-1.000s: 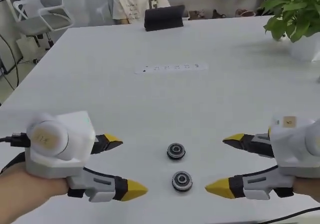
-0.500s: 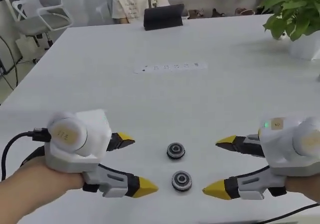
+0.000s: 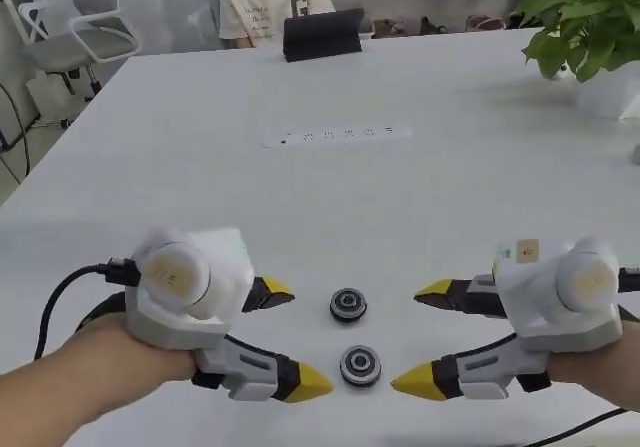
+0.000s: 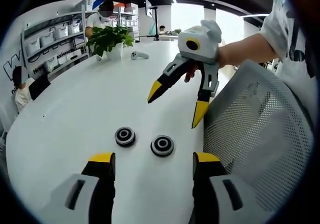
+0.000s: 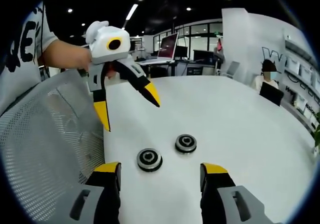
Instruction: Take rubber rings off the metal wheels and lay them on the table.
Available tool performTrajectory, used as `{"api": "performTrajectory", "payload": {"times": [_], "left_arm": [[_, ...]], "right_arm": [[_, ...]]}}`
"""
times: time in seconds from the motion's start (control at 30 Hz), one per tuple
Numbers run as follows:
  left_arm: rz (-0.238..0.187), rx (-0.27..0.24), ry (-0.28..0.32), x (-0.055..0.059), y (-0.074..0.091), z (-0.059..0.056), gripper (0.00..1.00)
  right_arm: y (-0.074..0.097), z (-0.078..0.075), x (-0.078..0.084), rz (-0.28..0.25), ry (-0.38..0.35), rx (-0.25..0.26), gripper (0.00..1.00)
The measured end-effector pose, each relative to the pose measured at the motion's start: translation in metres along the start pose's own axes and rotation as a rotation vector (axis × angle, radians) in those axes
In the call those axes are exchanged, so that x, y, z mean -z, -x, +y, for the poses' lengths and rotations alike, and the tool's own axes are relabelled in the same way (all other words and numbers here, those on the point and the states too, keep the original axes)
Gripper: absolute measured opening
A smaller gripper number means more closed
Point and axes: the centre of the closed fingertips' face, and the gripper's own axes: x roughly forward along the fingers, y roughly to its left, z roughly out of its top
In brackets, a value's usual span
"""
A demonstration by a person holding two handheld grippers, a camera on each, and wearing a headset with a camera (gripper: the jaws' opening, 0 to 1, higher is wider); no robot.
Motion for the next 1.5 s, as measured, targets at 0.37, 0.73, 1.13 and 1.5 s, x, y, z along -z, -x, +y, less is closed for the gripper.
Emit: {"api": "performTrajectory", "payload": {"times": [0.37, 0.73, 1.13, 1.5], "left_arm": [[0.022, 0.044, -0.009, 0.002, -0.017, -0.004, 0.48], [0.053, 0.07, -0.018, 0.011, -0.03, -0.007, 0.37], [0.046, 0.1, -0.016, 0.008, -0.044, -0.018, 0.29], [0.054, 0.098, -0.026, 0.007, -0.053, -0.016, 0.18]], "right_arm": [[-0.01, 0.001, 0.006, 0.022, -0.002, -0.02, 0.62], [-0.013, 0.004, 0.008, 0.027, -0.008, -0.028, 0.62], [-0.015, 0.005, 0.013, 0.034, -0.015, -0.03, 0.61], [-0.014, 0.006, 0.017, 0.04, -0.023, -0.027, 0.61]]}}
